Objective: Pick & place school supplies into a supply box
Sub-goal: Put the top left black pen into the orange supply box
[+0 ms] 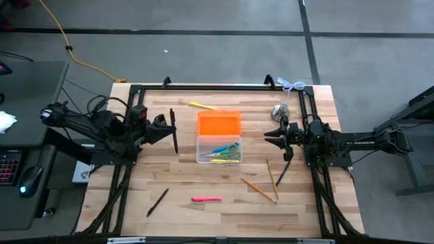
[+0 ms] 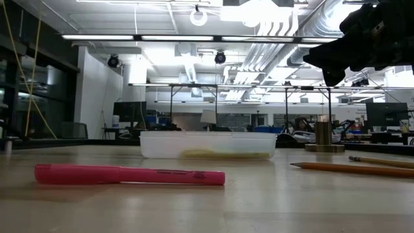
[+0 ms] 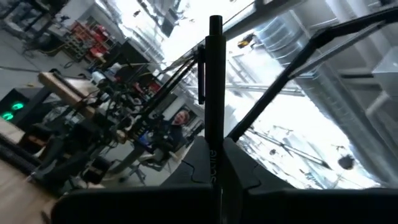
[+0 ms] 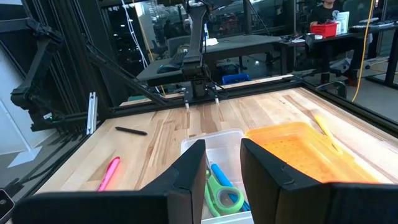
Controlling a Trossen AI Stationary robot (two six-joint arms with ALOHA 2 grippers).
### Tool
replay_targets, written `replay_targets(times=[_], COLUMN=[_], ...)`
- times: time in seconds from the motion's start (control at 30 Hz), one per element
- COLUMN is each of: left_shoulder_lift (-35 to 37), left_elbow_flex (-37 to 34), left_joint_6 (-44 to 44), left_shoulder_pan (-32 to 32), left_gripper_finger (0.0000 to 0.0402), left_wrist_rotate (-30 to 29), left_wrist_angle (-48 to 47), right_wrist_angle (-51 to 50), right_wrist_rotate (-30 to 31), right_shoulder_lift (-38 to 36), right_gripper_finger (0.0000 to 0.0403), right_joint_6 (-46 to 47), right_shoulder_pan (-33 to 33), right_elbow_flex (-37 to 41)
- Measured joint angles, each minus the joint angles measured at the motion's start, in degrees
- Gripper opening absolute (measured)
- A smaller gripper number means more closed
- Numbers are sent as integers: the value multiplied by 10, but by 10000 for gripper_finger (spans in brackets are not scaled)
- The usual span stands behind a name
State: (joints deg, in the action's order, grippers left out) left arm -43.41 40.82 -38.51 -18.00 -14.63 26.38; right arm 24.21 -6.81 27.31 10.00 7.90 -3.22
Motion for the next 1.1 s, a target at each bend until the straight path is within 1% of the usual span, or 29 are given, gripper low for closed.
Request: replay_targets(times=[0.13,0.47,0.57,0.67,0.8,0.87,1.1], left_shoulder_lift=[-4,-4,-8,-20,-46,-62,-121], left_elbow_flex=[0,0,0,0,0,-1,-1], left_joint_6=[9,9,7,-9,-58,-79,-111], left_shoulder_pan=[0,0,0,0,0,0,0], left_gripper_finger=[39,39,36,35,38,38,39], left_wrist_rotate=[13,12,-1,-13,-41,-45,-61], left_wrist_angle=[10,11,8,-2,-44,-60,-59], right_wrist_angle=[0,0,0,0,0,0,0], right_wrist_rotate=[0,0,0,0,0,0,0], right_shoulder_lift=[0,0,0,0,0,0,0], right_gripper_finger=[78,78,78,78,78,78,78], right_joint_6=[0,0,0,0,0,0,0], right_shoulder_pan=[0,0,0,0,0,0,0], right_elbow_flex=[0,0,0,0,0,0,0])
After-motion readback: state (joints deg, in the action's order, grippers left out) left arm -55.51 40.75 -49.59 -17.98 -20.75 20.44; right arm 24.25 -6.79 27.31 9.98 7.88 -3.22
